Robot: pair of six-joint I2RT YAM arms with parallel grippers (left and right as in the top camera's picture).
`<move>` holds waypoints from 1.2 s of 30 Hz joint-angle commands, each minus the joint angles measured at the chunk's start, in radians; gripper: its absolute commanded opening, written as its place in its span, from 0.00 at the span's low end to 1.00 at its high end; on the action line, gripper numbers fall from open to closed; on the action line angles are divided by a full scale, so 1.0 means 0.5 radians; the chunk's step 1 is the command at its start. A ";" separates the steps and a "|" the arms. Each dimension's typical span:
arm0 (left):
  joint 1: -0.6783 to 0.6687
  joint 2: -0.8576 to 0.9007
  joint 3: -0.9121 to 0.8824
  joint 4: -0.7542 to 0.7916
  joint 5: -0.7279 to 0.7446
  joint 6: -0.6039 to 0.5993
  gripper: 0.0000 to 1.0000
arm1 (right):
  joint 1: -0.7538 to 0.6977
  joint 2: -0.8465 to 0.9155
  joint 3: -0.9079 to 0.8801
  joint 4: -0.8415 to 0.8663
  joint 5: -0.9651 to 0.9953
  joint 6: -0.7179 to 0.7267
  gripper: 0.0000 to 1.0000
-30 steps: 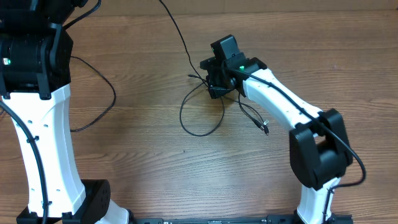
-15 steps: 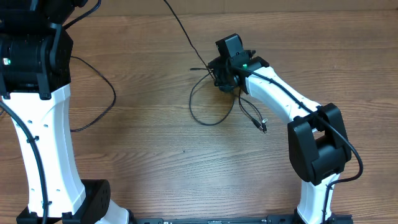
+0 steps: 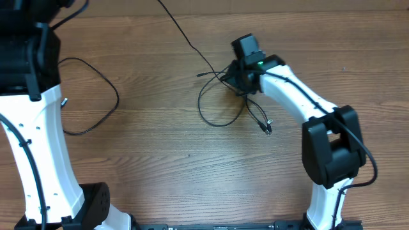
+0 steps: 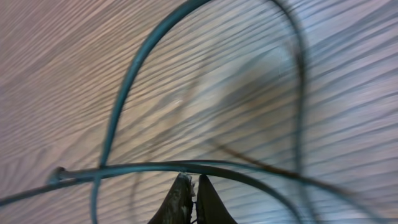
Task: Untangle cables
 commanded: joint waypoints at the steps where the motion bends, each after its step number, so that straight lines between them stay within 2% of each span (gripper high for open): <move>1: 0.119 -0.066 0.020 0.009 0.201 0.053 0.04 | -0.117 -0.261 0.105 -0.038 -0.172 -0.316 0.04; 3: 0.174 -0.067 0.020 0.010 0.301 0.050 0.04 | -0.157 -0.298 0.105 -0.053 -0.362 -0.468 0.08; 5: 0.201 -0.067 0.020 0.006 0.401 0.051 0.04 | -0.179 -0.294 0.102 -0.046 -0.630 -0.708 0.33; 9: 0.195 -0.067 0.020 0.002 0.438 0.051 0.04 | -0.142 -0.230 0.099 -0.037 -0.733 -0.804 0.63; 11: 0.195 -0.067 0.020 0.002 0.443 0.051 0.04 | -0.106 -0.186 0.099 -0.016 -0.756 -0.932 0.73; 14: 0.195 -0.067 0.020 -0.005 0.485 0.052 0.04 | -0.039 -0.083 0.099 -0.010 -0.758 -1.154 0.83; 19: 0.196 -0.067 0.020 -0.006 0.535 0.052 0.04 | -0.031 -0.005 0.099 0.067 -0.754 -1.050 0.83; 28: 0.195 -0.067 0.020 -0.007 0.552 0.051 0.04 | -0.031 0.125 0.098 0.343 -0.650 -0.182 0.82; 32: 0.195 -0.067 0.020 -0.006 0.551 0.051 0.04 | -0.029 0.187 0.098 0.444 -0.514 0.099 0.73; 36: 0.195 -0.067 0.020 -0.005 0.549 0.051 0.04 | -0.029 0.232 0.098 0.479 -0.426 0.173 0.63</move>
